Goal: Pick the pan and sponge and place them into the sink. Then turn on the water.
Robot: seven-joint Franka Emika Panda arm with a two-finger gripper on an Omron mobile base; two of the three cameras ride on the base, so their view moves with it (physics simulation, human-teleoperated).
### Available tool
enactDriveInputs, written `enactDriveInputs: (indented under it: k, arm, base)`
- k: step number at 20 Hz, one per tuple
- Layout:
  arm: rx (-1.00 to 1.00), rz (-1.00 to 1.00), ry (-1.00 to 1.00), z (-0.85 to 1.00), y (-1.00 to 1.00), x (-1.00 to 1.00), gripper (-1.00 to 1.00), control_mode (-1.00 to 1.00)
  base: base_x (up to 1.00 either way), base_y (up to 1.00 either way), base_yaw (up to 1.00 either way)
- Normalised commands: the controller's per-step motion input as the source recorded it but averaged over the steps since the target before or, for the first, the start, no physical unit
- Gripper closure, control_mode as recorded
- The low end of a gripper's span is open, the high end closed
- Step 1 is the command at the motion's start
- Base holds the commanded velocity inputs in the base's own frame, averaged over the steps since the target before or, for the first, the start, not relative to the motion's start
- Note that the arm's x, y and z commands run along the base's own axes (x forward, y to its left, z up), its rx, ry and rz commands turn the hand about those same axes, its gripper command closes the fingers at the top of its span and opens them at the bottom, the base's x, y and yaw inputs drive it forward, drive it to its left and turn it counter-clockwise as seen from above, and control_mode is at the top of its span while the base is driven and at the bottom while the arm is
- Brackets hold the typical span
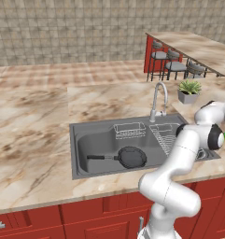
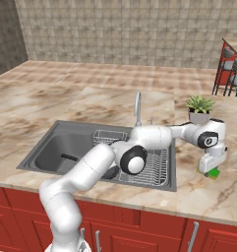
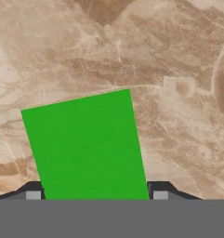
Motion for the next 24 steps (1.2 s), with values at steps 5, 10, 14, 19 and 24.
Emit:
enactDriveInputs:
  k: [5,10,14,19,24]
  arm:
    - [0.00,0.04,0.08,-0.61,-0.08,-0.41,1.00,-1.00]
    - [0.06,0.03,0.00,-0.53,-0.05,-0.38,1.00,-1.00]
    - [0.11,0.00,-0.07,-0.16,-0.18,-0.35,1.00,-1.00]
    - [0.12,-0.01,-0.11,0.16,-0.05,-0.28,1.00,-1.00]
    - [0.07,-0.01,-0.09,0.44,0.03,-0.27,1.00,-1.00]
  base:
    - [0.00,0.00,0.00]
    - [0.00,0.00,0.00]
    - [0.00,0.00,0.00]
    - [0.00,0.00,0.00]
    - [0.00,0.00,0.00]
